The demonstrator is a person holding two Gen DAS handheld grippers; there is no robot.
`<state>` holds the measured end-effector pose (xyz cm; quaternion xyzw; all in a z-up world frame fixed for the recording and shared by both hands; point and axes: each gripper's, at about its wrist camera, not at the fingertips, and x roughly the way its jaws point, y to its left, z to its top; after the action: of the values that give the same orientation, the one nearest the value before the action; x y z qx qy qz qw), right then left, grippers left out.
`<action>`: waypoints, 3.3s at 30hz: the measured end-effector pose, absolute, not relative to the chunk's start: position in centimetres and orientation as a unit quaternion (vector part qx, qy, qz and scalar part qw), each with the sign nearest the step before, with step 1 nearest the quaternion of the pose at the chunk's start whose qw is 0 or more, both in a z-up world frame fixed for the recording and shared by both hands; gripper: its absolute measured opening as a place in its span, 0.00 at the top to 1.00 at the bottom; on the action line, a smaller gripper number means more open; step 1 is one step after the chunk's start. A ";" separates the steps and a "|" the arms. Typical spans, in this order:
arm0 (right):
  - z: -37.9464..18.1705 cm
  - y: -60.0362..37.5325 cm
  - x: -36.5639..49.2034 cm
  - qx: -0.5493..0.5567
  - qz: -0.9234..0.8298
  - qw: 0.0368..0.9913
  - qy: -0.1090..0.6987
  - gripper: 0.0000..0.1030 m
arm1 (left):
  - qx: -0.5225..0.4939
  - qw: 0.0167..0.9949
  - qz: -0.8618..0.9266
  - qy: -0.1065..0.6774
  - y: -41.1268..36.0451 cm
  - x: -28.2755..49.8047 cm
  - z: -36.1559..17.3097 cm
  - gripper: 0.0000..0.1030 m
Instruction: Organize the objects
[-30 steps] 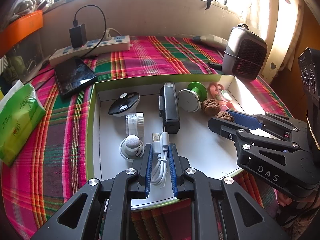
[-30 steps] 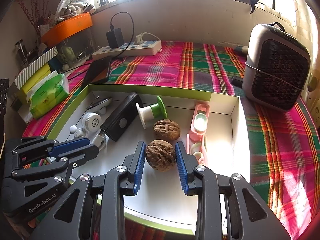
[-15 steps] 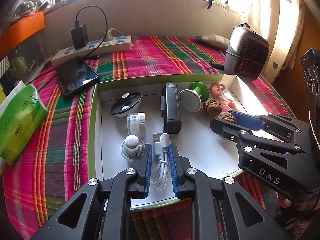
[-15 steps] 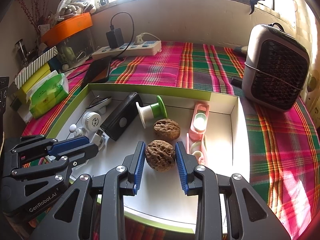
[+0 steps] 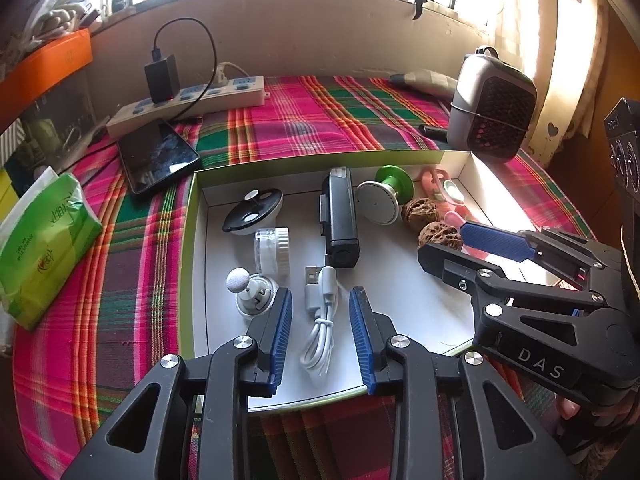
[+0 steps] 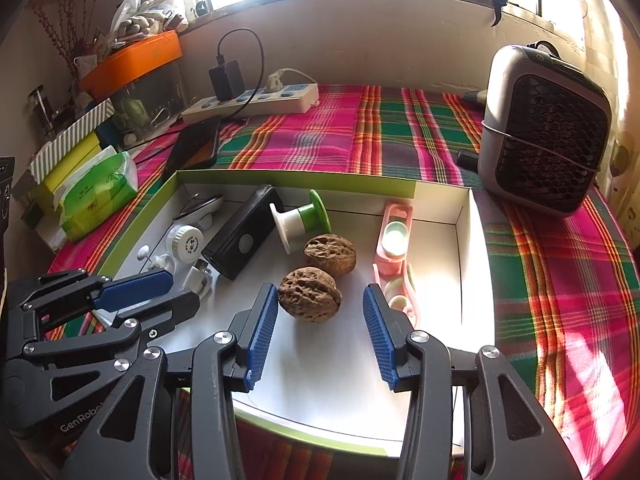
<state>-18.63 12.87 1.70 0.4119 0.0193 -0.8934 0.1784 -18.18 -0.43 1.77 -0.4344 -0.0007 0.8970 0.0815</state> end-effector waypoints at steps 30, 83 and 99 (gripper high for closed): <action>3.8 13.5 -13.5 0.376 -0.914 0.151 0.006 0.55 | -0.397 0.054 0.916 0.003 0.1 -13.3 4.1 0.72; 0.5 13.6 -5.0 0.427 -0.898 0.097 0.046 0.50 | -0.423 0.001 0.906 0.005 1.1 -5.4 0.6 0.72; 0.4 14.1 -5.2 0.432 -0.897 0.082 0.036 0.38 | -0.423 -0.002 0.906 0.000 1.1 -5.4 0.6 0.72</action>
<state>-5.22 14.07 0.40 0.4324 0.0360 -0.8972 0.0820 -5.42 1.08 0.60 -0.4230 -0.0003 0.9061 -0.0022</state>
